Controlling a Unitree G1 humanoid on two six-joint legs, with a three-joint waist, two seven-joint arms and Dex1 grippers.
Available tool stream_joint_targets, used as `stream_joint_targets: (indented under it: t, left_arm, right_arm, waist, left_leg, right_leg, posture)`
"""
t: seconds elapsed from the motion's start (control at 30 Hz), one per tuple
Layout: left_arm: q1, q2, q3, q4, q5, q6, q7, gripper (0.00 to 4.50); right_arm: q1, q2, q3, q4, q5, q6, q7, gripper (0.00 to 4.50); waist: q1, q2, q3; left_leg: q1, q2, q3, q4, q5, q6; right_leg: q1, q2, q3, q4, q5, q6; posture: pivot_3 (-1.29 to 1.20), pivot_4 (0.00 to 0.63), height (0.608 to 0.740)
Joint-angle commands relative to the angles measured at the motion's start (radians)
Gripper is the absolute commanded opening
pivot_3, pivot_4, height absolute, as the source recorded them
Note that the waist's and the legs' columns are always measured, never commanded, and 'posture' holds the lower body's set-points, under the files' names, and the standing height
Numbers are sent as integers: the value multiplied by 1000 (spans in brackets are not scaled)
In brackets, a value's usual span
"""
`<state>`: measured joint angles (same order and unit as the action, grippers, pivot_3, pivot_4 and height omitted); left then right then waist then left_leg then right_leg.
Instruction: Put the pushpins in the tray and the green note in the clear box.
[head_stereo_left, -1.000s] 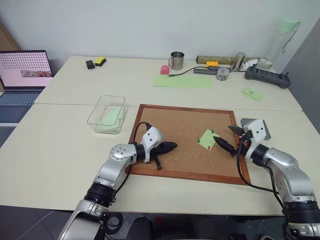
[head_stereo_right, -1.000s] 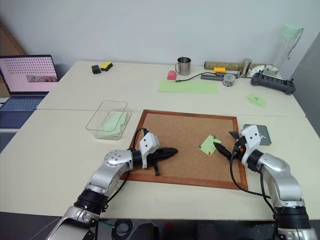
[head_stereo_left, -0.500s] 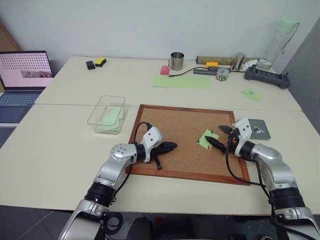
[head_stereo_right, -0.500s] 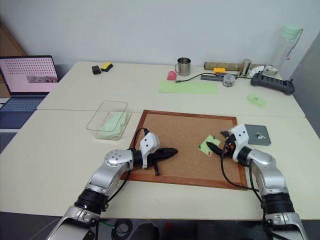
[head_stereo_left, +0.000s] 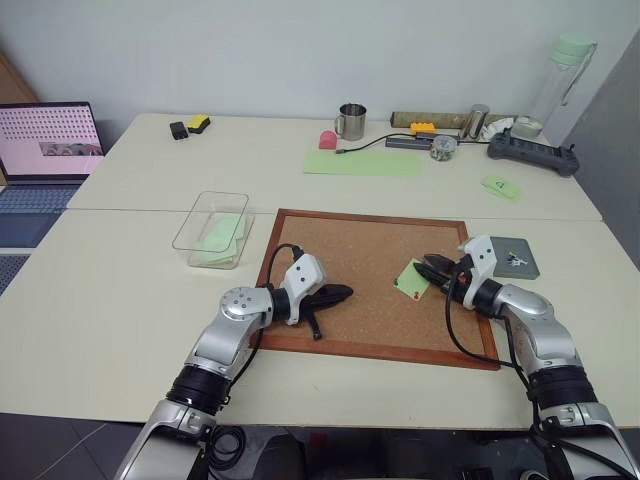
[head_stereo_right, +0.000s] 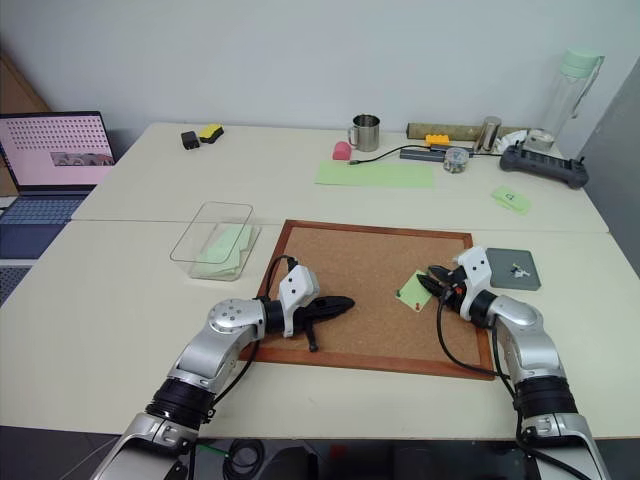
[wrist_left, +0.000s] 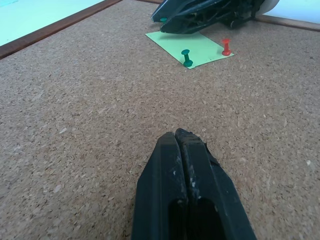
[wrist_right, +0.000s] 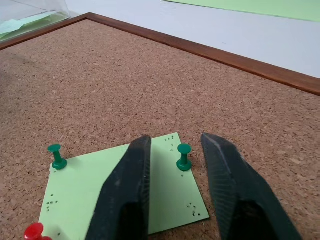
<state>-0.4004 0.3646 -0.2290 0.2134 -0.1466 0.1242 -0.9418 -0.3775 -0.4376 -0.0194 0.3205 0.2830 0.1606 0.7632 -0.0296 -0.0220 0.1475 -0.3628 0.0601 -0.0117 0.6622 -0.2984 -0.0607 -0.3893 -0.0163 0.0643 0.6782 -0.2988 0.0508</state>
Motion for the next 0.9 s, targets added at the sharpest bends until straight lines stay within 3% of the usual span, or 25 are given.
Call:
stream_joint_targets:
  t: [0.03,0.17,0.9]
  left_arm:
    - [15,15,3,5,11,5,2,0]
    - [14,19,5,13,11,1,1,0]
    - [44,49,1,-1,11,23,-12,0]
  right_arm:
    - [-21,-4,-14,-10,-2,-22,11,722]
    - [-24,-6,-8,-13,-9,-28,21,24]
    - [18,10,-100,-181,104,23,13,24]
  waist:
    - [0,0,0]
    - [0,0,0]
    - [-4,7,4]
  left_leg:
    - [0,0,0,0,0,0]
    - [0,0,-1,0,0,0]
    - [0,0,-4,-1,0,0]
  right_leg:
    - [0,0,0,0,0,0]
    - [0,0,0,0,0,0]
    - [0,2,0,0,0,0]
  posture:
    - [0,150,740]
    - [0,150,740]
    - [0,150,740]
